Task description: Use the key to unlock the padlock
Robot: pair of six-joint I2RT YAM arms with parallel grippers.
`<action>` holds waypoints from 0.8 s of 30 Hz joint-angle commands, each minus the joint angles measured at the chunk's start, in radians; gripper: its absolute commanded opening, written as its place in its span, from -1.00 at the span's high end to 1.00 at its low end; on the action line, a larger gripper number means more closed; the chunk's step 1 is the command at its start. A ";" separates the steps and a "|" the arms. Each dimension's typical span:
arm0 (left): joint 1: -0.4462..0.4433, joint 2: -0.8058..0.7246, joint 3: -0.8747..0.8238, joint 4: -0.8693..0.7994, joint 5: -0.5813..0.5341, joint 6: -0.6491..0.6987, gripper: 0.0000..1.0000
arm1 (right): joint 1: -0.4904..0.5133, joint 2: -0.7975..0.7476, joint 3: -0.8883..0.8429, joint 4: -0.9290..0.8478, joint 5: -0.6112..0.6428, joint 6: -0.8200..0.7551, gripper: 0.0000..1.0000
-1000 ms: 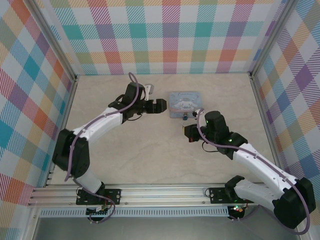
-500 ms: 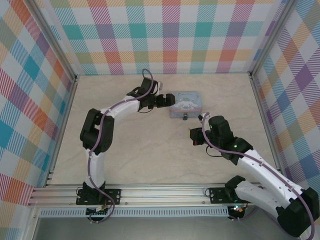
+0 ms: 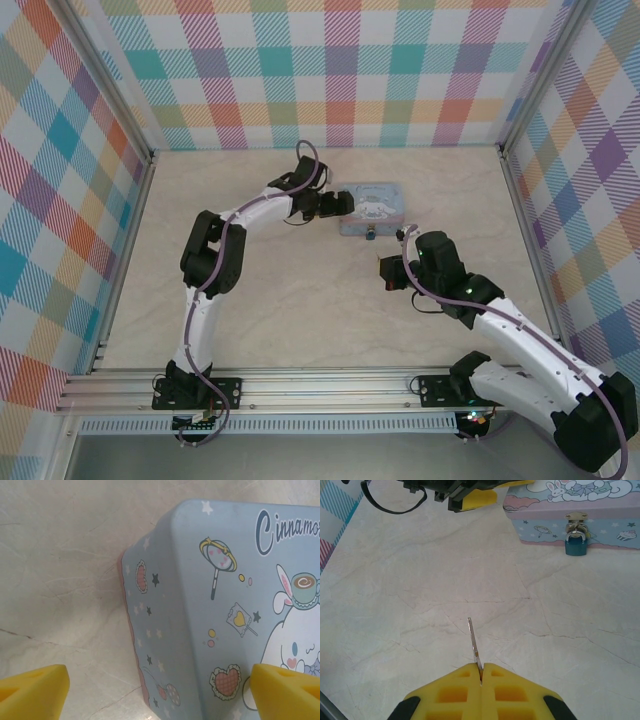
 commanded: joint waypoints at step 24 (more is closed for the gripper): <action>0.108 -0.408 -0.638 0.011 -0.106 0.092 -0.64 | -0.031 0.097 0.019 -0.006 -0.028 0.029 0.96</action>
